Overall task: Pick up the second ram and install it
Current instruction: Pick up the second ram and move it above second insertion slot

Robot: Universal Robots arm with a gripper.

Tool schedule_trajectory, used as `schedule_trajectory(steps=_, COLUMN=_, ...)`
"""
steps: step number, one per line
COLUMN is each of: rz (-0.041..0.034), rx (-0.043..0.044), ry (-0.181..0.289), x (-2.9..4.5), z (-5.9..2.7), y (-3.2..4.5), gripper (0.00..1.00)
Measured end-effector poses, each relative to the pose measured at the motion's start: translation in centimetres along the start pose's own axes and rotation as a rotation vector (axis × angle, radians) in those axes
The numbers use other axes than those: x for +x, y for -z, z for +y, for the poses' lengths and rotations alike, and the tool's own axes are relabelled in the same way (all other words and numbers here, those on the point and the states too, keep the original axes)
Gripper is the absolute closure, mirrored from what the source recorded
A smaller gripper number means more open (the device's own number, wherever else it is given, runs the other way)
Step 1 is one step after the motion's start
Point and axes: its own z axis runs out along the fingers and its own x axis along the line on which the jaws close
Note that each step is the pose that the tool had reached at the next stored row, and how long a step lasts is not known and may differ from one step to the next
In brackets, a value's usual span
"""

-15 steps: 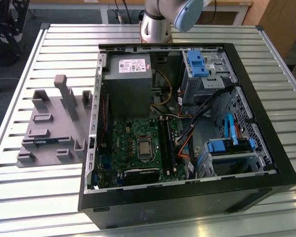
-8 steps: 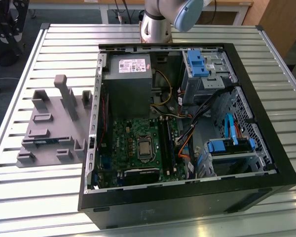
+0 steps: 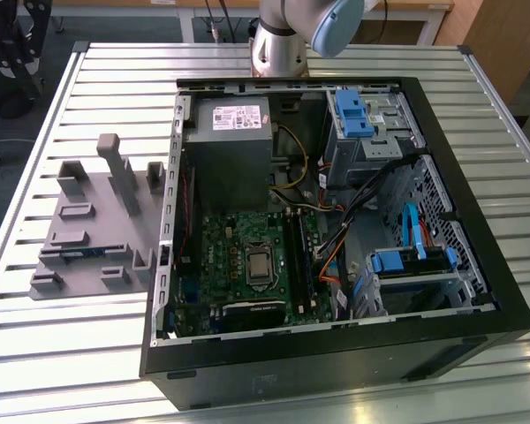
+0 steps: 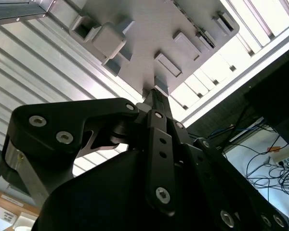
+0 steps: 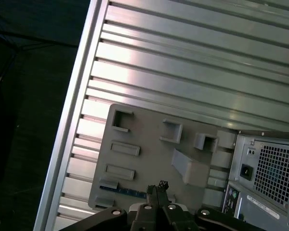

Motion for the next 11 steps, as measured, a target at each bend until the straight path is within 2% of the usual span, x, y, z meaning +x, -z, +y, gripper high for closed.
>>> schedule_trajectory(steps=11, rz=0.0004, rx=-0.0002, ry=0.011, x=0.00, z=0.00, y=0.00, gripper=0.89)
